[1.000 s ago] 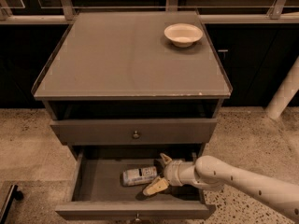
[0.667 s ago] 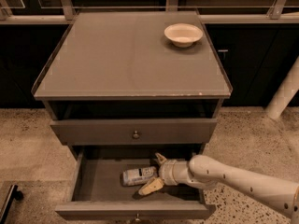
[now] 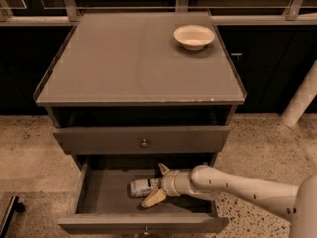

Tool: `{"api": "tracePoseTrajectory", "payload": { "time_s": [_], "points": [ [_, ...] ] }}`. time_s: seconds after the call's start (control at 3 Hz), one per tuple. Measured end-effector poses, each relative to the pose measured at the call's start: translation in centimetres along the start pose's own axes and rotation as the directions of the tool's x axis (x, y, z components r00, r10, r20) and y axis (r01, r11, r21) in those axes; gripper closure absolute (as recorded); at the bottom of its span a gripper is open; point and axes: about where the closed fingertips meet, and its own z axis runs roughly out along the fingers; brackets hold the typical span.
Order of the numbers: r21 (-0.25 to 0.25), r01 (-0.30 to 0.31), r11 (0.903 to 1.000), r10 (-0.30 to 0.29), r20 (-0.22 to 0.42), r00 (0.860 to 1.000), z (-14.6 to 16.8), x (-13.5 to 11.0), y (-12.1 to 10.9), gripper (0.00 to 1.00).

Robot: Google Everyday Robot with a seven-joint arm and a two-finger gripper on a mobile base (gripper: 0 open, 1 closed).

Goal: Pick blue plastic bottle from middle drawer and place on counter

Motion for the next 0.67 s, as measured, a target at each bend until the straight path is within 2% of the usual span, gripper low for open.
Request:
{"api": "tracePoseTrajectory", "payload": {
  "time_s": [0.33,0.67],
  "points": [
    [0.006,0.004,1.0000,-0.004,-0.028,1.000,0.87,1.01,-0.10,0.00],
    [0.007,0.005,1.0000,-0.005,-0.029,1.000,0.90,1.03,-0.11,0.18]
  ]
}}
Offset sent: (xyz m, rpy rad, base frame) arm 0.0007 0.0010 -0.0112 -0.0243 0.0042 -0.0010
